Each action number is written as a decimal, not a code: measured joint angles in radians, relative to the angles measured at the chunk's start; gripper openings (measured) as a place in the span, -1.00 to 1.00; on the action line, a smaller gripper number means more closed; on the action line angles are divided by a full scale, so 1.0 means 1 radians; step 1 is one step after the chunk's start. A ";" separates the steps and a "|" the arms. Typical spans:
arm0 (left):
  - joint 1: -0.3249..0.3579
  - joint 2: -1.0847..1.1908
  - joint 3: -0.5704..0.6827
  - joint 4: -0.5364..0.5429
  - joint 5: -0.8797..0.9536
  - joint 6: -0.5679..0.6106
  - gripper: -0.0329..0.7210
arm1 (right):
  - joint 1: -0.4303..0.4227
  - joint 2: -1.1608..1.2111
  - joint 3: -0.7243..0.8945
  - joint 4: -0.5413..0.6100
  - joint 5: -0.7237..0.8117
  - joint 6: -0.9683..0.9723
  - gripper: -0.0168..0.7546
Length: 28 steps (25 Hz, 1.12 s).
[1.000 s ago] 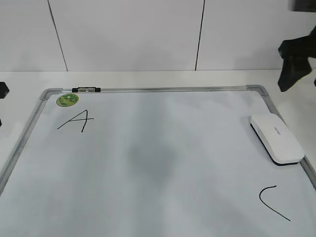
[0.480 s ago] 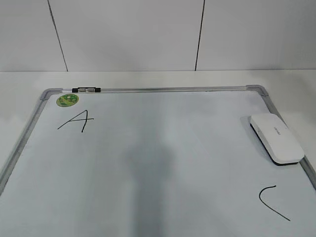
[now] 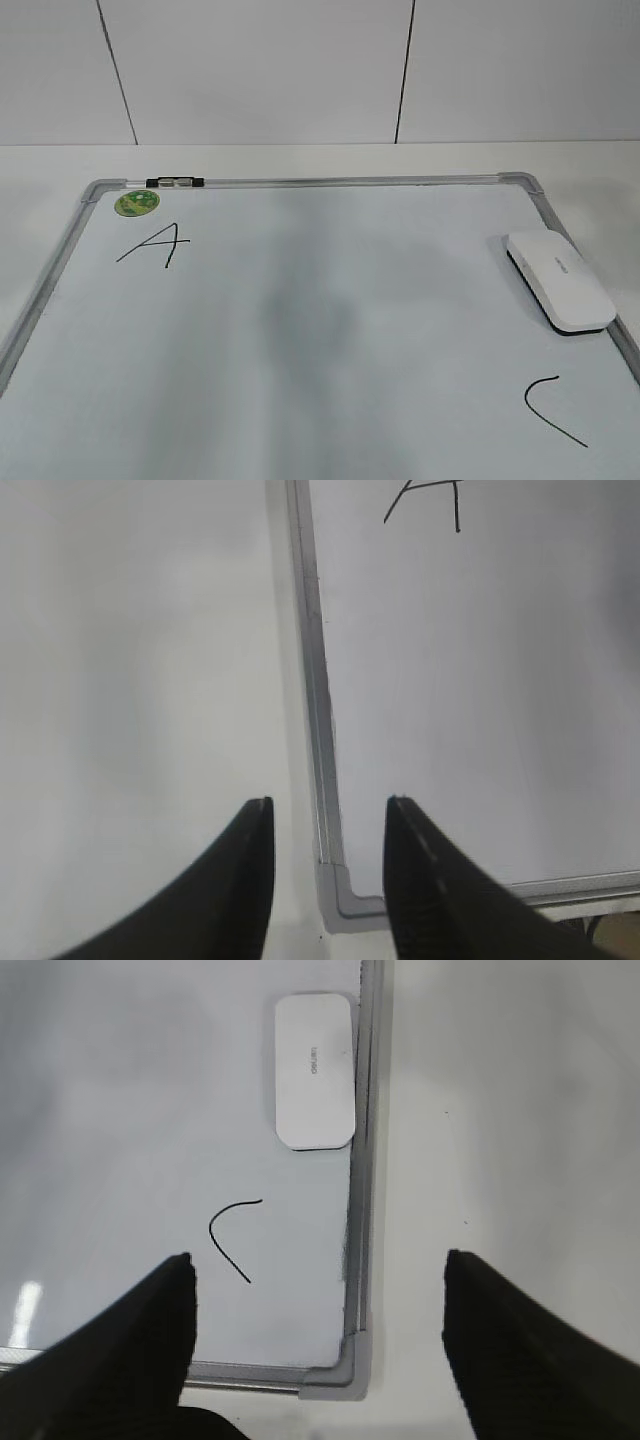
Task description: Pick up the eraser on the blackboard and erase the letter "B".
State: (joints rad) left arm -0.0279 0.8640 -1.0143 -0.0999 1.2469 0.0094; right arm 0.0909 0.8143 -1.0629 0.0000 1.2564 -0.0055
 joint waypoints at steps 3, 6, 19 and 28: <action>0.000 -0.121 0.057 0.002 0.004 0.000 -0.18 | 0.000 -0.108 0.078 -0.019 0.001 0.000 0.57; 0.000 -0.246 0.102 0.003 0.009 0.000 -0.20 | 0.000 -0.220 0.155 -0.038 0.005 0.000 0.56; 0.000 -0.670 0.311 0.010 0.023 0.000 -0.29 | 0.000 -0.651 0.409 -0.045 0.012 0.000 0.56; 0.000 -0.852 0.445 0.014 -0.013 0.000 -0.29 | 0.000 -0.830 0.535 -0.056 -0.059 0.000 0.56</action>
State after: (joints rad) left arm -0.0279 0.0123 -0.5690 -0.0863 1.2338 0.0094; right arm 0.0909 -0.0156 -0.5281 -0.0564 1.1971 -0.0055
